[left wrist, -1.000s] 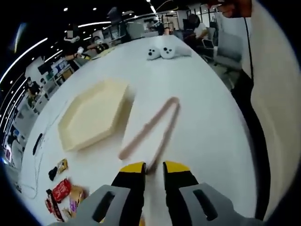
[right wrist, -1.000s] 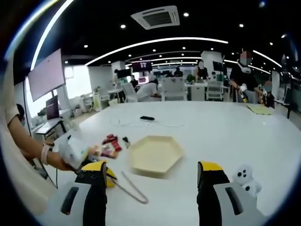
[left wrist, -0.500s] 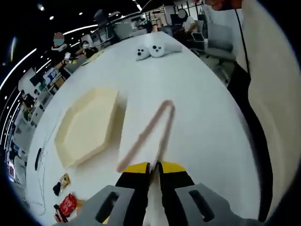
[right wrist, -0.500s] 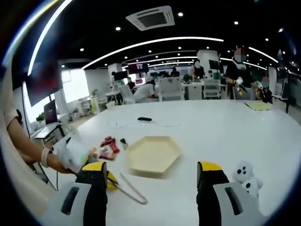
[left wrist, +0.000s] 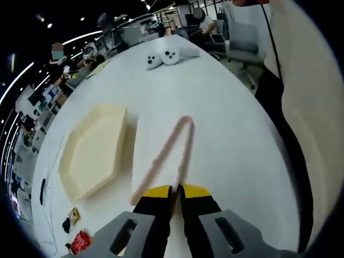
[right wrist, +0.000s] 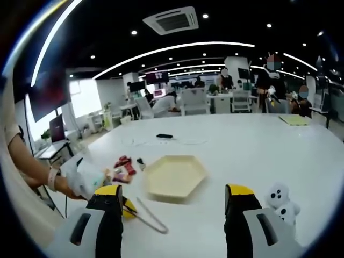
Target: Place the target food into the container with the food tongs after gripping and lifting it, then release it inside without dropping or visibly crushing the food.
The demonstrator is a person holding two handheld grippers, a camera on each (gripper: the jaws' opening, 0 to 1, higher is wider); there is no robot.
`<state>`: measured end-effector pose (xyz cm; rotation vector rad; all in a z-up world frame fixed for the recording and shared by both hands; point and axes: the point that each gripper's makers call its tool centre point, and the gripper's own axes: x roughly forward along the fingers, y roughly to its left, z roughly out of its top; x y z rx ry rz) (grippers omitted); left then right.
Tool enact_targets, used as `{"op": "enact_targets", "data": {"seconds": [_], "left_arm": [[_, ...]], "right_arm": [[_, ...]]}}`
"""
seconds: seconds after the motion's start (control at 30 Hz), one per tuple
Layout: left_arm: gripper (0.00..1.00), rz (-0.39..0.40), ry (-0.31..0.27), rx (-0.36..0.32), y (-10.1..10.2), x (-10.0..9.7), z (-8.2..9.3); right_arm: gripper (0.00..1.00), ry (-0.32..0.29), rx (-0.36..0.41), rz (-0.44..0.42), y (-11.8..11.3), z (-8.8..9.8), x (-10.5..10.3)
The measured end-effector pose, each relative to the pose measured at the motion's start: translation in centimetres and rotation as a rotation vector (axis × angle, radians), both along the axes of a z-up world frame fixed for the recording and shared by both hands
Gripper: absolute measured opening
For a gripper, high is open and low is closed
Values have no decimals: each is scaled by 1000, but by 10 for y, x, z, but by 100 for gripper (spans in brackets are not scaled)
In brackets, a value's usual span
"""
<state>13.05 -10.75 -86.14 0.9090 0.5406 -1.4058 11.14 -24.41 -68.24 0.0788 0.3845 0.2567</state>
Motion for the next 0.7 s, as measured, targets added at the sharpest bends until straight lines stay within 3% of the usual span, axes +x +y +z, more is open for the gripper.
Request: {"op": "enact_targets", "data": {"seconds": [0.33, 0.7], "left_arm": [[3, -24, 10, 5, 0, -1, -1], [1, -38, 62, 26, 1, -4, -3]], "right_arm": [[78, 2, 2, 2, 0, 0, -2], [78, 2, 13, 3, 3, -3, -4]]}}
